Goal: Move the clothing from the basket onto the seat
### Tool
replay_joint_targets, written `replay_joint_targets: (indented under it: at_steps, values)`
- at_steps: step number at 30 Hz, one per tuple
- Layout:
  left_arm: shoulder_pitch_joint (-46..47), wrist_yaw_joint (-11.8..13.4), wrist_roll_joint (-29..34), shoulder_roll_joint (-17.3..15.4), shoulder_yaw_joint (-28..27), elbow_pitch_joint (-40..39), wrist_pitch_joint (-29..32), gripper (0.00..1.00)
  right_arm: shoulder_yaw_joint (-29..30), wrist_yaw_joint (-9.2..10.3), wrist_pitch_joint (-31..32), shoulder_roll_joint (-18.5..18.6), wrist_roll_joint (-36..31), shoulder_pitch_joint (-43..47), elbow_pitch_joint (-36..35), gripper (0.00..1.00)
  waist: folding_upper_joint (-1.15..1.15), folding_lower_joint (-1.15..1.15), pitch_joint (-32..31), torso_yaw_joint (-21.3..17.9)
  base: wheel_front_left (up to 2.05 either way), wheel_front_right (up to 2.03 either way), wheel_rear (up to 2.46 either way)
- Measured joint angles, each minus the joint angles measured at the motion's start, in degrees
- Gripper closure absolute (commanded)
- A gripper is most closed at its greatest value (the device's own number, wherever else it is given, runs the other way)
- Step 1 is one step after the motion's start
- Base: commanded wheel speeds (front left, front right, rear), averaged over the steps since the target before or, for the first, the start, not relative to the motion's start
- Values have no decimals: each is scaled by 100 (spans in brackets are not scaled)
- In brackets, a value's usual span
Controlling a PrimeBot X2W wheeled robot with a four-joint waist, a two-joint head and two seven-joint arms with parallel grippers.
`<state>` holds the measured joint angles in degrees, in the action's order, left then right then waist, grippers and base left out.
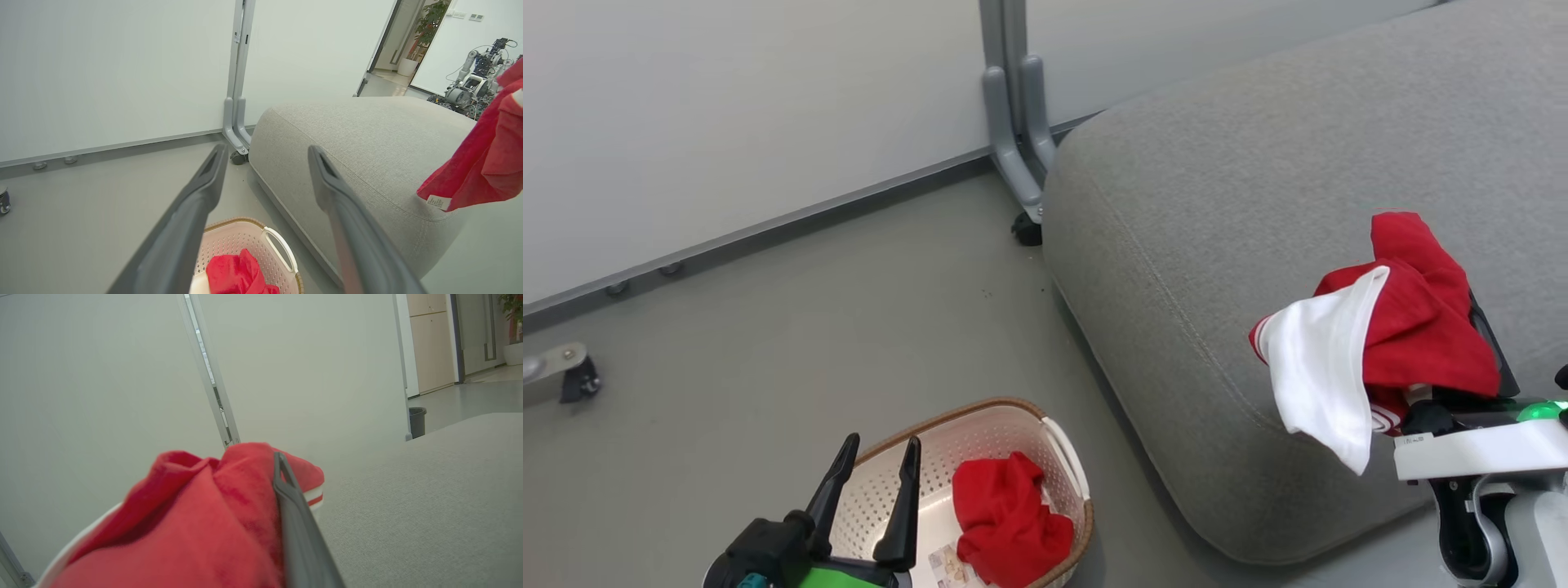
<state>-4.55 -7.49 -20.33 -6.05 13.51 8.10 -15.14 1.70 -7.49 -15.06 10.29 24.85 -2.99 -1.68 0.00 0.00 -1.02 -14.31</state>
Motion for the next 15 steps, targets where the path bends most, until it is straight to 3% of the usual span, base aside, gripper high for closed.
replay_joint_targets:
  at_steps: [15]
  values:
    - [214,0,-62,9,159,9,1,0,164,0,0,-118,-23,-86,-97,100,0,0,310,-1161,0,0,0]
